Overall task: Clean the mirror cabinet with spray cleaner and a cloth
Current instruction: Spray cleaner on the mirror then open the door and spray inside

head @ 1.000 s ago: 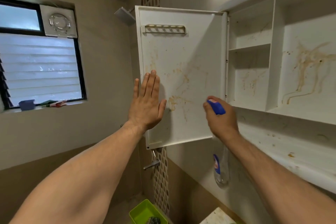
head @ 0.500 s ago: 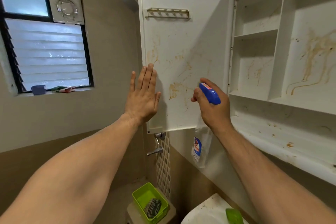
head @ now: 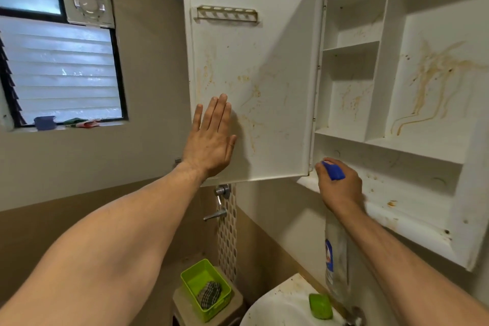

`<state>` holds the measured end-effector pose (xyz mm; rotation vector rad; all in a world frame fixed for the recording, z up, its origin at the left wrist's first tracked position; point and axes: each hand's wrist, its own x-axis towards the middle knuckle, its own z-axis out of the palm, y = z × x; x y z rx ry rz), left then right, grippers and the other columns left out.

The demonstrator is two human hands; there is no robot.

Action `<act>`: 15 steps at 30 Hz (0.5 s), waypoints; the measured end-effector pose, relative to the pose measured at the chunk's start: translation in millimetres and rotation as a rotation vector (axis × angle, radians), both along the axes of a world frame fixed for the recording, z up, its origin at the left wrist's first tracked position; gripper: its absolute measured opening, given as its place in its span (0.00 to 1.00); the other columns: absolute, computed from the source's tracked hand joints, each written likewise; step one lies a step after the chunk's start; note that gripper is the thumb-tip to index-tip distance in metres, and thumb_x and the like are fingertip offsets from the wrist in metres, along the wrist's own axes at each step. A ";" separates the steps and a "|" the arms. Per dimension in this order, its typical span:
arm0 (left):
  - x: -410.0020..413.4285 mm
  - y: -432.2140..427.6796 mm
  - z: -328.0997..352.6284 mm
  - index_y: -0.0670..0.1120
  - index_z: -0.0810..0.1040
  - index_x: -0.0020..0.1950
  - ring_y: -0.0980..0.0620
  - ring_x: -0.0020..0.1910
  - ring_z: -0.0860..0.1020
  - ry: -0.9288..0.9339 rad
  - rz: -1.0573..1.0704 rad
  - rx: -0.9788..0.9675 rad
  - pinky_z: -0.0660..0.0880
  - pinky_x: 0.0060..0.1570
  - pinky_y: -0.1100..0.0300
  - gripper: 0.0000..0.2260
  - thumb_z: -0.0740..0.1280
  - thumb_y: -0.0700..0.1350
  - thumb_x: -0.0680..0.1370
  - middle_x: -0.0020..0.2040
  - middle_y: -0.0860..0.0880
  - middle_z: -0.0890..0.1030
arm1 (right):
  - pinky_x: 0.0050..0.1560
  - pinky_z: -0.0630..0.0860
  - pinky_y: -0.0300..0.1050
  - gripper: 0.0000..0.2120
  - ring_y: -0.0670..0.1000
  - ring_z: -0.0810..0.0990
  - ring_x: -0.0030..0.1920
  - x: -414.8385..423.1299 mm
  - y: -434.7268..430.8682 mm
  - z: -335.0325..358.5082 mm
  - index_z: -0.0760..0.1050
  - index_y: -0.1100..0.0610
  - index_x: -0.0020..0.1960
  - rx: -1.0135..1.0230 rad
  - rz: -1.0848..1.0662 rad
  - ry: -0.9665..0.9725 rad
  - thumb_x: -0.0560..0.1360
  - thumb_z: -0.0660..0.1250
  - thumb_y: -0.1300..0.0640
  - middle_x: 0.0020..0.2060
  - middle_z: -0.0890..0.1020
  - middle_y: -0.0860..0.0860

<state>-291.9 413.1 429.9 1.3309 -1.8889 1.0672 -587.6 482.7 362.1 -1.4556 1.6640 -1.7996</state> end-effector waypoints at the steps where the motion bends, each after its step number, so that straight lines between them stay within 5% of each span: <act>1: -9.0 -1.9 0.5 0.41 0.40 0.84 0.45 0.84 0.38 0.001 -0.031 0.008 0.39 0.81 0.43 0.34 0.45 0.58 0.84 0.84 0.43 0.38 | 0.46 0.77 0.43 0.10 0.55 0.82 0.48 -10.9 2.3 6.2 0.81 0.52 0.58 -0.016 -0.015 -0.013 0.80 0.70 0.49 0.47 0.82 0.48; 4: -49.5 -9.4 6.2 0.41 0.42 0.84 0.45 0.84 0.40 -0.019 -0.141 0.047 0.41 0.82 0.46 0.34 0.46 0.59 0.85 0.85 0.42 0.41 | 0.50 0.82 0.48 0.13 0.55 0.85 0.47 -33.6 13.6 37.1 0.79 0.53 0.63 -0.068 -0.037 -0.062 0.80 0.70 0.49 0.49 0.84 0.52; 8: -116.8 -18.9 29.0 0.40 0.46 0.84 0.45 0.84 0.41 -0.053 -0.308 0.053 0.42 0.82 0.48 0.33 0.51 0.56 0.85 0.85 0.41 0.43 | 0.37 0.77 0.29 0.14 0.43 0.86 0.39 -47.8 31.5 101.2 0.78 0.54 0.64 -0.209 -0.060 -0.114 0.80 0.70 0.51 0.48 0.85 0.52; 15: -204.9 -23.9 87.0 0.43 0.45 0.84 0.48 0.84 0.42 -0.017 -0.564 -0.010 0.36 0.79 0.54 0.34 0.52 0.57 0.84 0.85 0.44 0.44 | 0.39 0.81 0.40 0.07 0.50 0.86 0.41 -47.0 63.5 207.4 0.79 0.57 0.53 -0.329 -0.237 0.071 0.80 0.69 0.53 0.44 0.84 0.57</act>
